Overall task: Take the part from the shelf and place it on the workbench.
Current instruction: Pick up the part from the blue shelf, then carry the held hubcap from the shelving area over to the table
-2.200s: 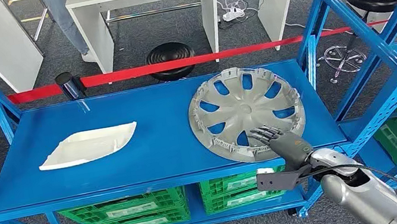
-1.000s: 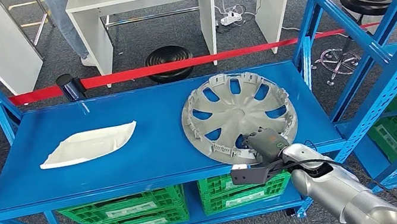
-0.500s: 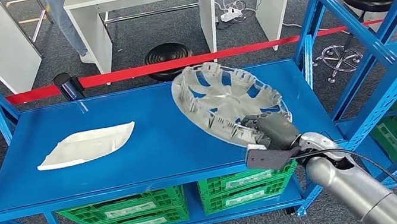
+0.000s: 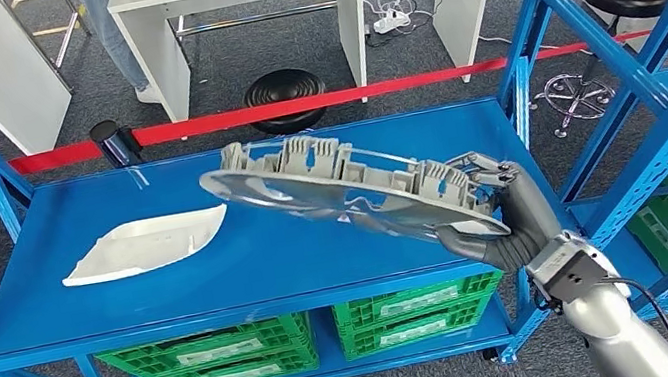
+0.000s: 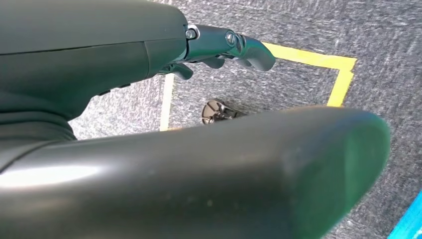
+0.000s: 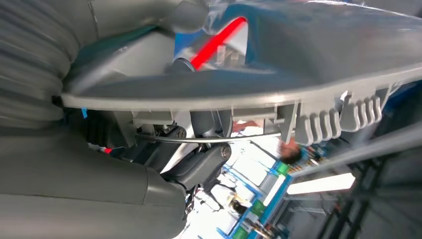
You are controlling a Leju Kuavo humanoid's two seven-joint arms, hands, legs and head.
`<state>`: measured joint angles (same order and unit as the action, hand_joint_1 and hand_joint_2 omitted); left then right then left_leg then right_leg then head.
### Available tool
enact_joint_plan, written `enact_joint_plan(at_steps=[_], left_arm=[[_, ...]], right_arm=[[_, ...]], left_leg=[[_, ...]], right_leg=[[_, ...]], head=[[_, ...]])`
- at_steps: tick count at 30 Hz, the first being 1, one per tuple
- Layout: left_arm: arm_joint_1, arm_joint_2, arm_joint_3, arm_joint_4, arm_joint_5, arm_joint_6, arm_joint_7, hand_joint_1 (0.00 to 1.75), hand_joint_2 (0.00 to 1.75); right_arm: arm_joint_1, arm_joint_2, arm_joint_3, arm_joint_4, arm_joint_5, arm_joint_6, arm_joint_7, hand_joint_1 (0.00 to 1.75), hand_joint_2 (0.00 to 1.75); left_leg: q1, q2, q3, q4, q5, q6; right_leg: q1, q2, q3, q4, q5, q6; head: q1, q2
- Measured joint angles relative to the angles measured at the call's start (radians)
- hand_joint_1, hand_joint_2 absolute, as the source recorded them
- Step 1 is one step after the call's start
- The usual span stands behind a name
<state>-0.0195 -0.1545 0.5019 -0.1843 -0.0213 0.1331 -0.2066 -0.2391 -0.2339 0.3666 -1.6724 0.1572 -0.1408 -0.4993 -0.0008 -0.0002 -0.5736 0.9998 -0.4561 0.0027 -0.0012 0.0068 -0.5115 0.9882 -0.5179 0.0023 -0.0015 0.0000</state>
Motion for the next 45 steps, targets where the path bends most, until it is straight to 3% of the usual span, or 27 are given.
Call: enact_joint_plan(at_steps=[9, 12, 16, 25, 45], left_arm=[[0.000, 0.006, -0.002, 0.000, -0.055, -0.017, -0.034, 0.00, 0.00], [0.000, 0.009, -0.002, 0.000, -0.062, -0.019, -0.036, 0.00, 0.00], [0.000, 0.011, -0.003, 0.000, -0.065, -0.027, -0.045, 0.00, 1.75], [-0.003, 0.024, -0.004, -0.002, -0.081, -0.057, -0.065, 0.00, 1.75], [-0.004, 0.026, -0.004, -0.003, -0.083, -0.041, 0.004, 0.00, 1.75]], right_arm=[[0.065, 0.058, -0.082, -0.075, -0.226, 0.179, -0.032, 1.75, 1.75], [0.077, 0.070, -0.094, -0.089, -0.249, 0.199, -0.033, 1.75, 1.75], [0.089, 0.078, -0.105, -0.099, -0.295, 0.251, -0.031, 1.75, 1.75], [0.109, 0.102, -0.101, -0.157, -0.374, 0.421, 0.005, 1.75, 1.75], [0.090, 0.105, -0.027, -0.138, -0.396, 0.500, 0.004, 1.75, 1.75]], left_leg=[[0.000, 0.000, 0.000, 0.000, 0.000, 0.000], [0.000, 0.000, 0.000, 0.000, 0.000, 0.000], [0.000, 0.000, 0.000, 0.000, 0.000, 0.000], [0.000, 0.000, 0.000, -0.001, -0.001, -0.001], [0.000, -0.001, 0.000, -0.001, -0.001, -0.001]], right_leg=[[0.000, 0.000, 0.000, 0.000, 0.000, 0.000], [0.000, 0.000, 0.000, 0.000, -0.001, -0.001], [0.000, 0.000, 0.000, 0.000, -0.001, 0.000], [0.000, 0.000, 0.000, 0.000, -0.001, -0.001], [0.000, 0.000, 0.000, 0.000, -0.002, -0.001]], head=[[0.000, 0.000], [0.000, 0.000], [0.000, 0.000], [0.000, 0.000], [0.000, 0.000]])
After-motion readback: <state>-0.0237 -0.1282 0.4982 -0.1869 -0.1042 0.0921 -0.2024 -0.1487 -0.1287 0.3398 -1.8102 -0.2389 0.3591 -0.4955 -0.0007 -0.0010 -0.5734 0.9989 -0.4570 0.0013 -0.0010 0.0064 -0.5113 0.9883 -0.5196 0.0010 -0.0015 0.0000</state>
